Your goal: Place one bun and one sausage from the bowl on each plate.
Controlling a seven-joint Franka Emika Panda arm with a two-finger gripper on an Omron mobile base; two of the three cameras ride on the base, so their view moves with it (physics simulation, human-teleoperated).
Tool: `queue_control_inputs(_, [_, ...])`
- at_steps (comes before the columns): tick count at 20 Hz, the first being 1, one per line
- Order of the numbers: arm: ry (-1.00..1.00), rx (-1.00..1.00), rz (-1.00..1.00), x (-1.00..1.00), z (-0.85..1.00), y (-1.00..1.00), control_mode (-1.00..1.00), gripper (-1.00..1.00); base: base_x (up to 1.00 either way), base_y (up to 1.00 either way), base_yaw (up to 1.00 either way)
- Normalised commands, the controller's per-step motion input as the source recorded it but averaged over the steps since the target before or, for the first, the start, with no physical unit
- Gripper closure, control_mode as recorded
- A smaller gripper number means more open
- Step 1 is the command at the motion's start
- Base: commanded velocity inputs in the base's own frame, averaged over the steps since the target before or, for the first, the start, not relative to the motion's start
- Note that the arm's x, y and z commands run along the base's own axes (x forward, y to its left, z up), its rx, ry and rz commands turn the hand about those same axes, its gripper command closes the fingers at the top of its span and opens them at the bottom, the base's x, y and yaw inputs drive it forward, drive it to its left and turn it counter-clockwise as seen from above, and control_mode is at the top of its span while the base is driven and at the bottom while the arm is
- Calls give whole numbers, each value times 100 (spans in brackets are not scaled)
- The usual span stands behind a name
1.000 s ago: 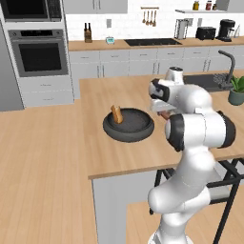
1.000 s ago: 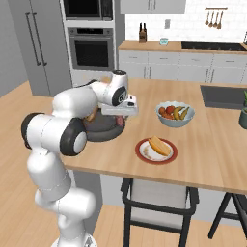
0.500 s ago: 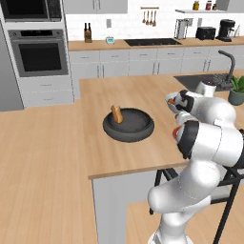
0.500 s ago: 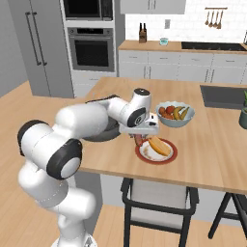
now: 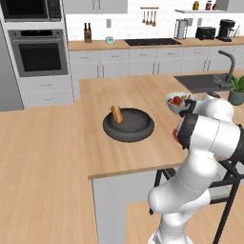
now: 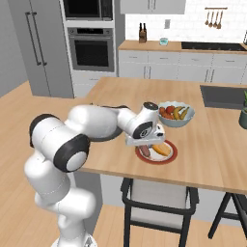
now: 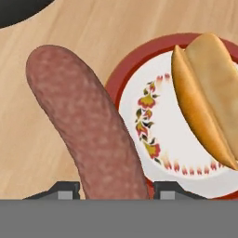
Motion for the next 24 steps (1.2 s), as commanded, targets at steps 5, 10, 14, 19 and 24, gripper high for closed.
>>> queue_control_inputs(5, [-2, 0, 19, 11, -25, 0, -100, 100, 0, 0, 0])
queue_control_inputs(10, [0, 0, 14, 33, -12, -6, -100, -100, 0, 0, 0])
queue_control_inputs(14, [0, 0, 6, 32, -3, -31, -100, -100, 0, 0, 0])
queue_control_inputs(19, [-2, 0, 2, -35, 26, -23, -100, -100, 0, 0, 0])
queue_control_inputs(24, [2, 0, 0, -95, 100, 73, -100, -100, 0, 0, 0])
